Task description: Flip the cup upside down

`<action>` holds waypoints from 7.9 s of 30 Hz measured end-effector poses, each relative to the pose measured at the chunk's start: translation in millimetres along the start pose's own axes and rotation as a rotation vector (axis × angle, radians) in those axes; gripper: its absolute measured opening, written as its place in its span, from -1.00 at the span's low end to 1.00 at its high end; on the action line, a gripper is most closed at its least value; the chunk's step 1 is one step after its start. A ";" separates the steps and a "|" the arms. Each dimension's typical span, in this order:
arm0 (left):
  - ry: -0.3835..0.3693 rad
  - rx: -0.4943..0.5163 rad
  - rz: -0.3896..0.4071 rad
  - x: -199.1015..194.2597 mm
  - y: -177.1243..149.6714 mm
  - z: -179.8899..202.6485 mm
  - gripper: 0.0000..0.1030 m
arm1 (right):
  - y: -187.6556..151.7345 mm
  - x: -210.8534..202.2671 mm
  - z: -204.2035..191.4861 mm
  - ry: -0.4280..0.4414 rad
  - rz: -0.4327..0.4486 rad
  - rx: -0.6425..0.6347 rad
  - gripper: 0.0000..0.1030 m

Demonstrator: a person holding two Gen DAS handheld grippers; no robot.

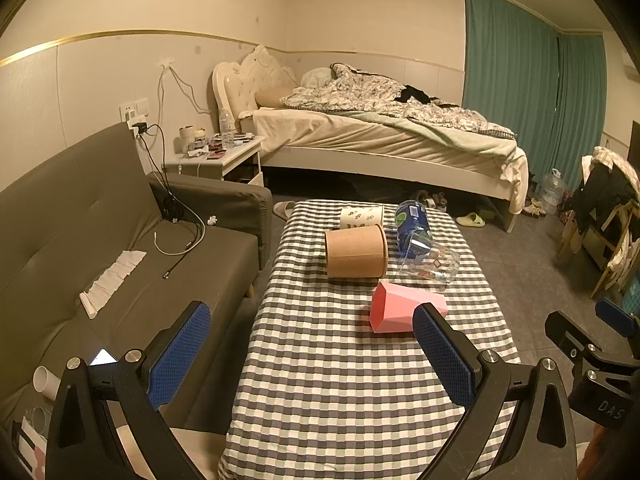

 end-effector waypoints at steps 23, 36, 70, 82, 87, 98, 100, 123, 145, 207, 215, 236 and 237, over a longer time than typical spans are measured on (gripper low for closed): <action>0.005 0.000 -0.001 3.9 -5.0 -3.1 1.00 | -1.7 4.8 -5.8 0.005 -0.008 -0.012 0.99; 0.006 0.000 -0.002 4.0 -5.0 -2.9 1.00 | -3.1 5.3 -7.3 0.007 -0.011 -0.015 0.99; 0.007 -0.005 -0.012 3.0 -7.5 -7.5 1.00 | 3.7 -2.0 -21.8 0.016 -0.009 -0.048 0.99; 0.046 -0.041 -0.044 23.9 2.1 -19.8 1.00 | 40.9 12.1 -30.2 0.054 -0.011 -0.230 0.99; 0.084 -0.064 -0.082 51.1 0.3 -28.8 1.00 | 50.5 55.8 -48.8 0.106 -0.060 -0.455 0.99; 0.153 -0.076 -0.206 118.3 -26.2 -55.7 1.00 | -10.8 195.6 -102.5 0.324 -0.329 -0.688 1.00; 0.157 -0.076 -0.220 126.6 -29.0 -58.6 1.00 | -20.7 212.3 -108.0 0.336 -0.362 -0.710 1.00; 0.043 -0.105 -0.148 77.9 -13.8 -64.1 1.00 | -37.4 119.7 -111.0 0.176 -0.478 -0.205 0.29; 0.083 -0.023 -0.154 45.4 -51.3 -92.3 1.00 | -83.6 152.6 -102.3 0.122 -0.546 0.137 0.21; -0.071 0.170 -0.282 130.0 -85.0 74.5 0.10 | -105.3 92.1 45.4 0.077 -0.221 0.256 0.86; -0.083 0.176 -0.293 128.8 -85.3 76.6 0.11 | -107.0 94.2 45.8 0.066 -0.227 0.258 0.86; -0.179 0.124 -0.158 62.7 -20.5 78.5 0.37 | -60.9 46.3 46.2 -0.018 -0.125 0.198 0.86; -0.182 0.115 -0.145 56.7 -14.4 76.0 0.37 | -53.2 39.8 43.7 -0.017 -0.110 0.188 0.86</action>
Point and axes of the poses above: each gripper's, at about its wrist camera, not at the fingertips, and x roughly the way its jaws point, z to its right, y to its top, the point moved 10 cm from there along x, roughly the way its jaws point, and after that the axes turned 10 degrees about -x, right-handed, at the moved point
